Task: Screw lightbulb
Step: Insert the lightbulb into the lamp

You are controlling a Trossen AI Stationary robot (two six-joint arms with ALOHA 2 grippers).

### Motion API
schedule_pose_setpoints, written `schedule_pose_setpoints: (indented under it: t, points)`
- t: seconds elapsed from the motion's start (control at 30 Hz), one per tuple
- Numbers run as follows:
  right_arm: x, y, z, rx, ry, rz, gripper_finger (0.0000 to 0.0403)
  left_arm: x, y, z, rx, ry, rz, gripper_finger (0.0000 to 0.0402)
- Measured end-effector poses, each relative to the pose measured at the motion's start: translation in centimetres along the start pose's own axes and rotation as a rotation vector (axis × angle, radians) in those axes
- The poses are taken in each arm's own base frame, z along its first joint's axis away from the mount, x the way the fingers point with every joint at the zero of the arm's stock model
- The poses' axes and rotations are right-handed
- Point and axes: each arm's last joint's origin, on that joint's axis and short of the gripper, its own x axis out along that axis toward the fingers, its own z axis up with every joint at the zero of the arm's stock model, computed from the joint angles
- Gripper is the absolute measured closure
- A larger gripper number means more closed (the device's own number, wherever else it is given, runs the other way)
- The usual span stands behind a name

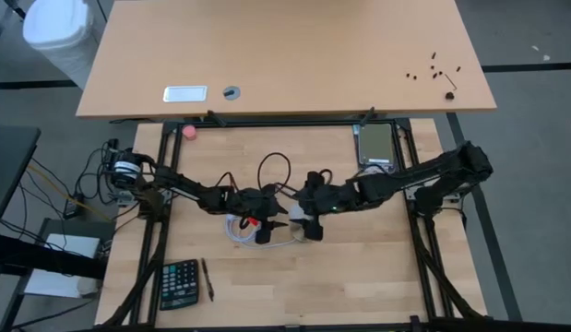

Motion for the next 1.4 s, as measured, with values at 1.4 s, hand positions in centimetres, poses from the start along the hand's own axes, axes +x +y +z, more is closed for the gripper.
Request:
schedule_pose_setpoints:
  t: [1.4]
  points:
    - [4.6, -0.6, 4.3, -0.135, 0.438, 0.064, 0.0027, -9.3, 1.1, -0.8, -0.056, 0.158, 0.216, 0.0213]
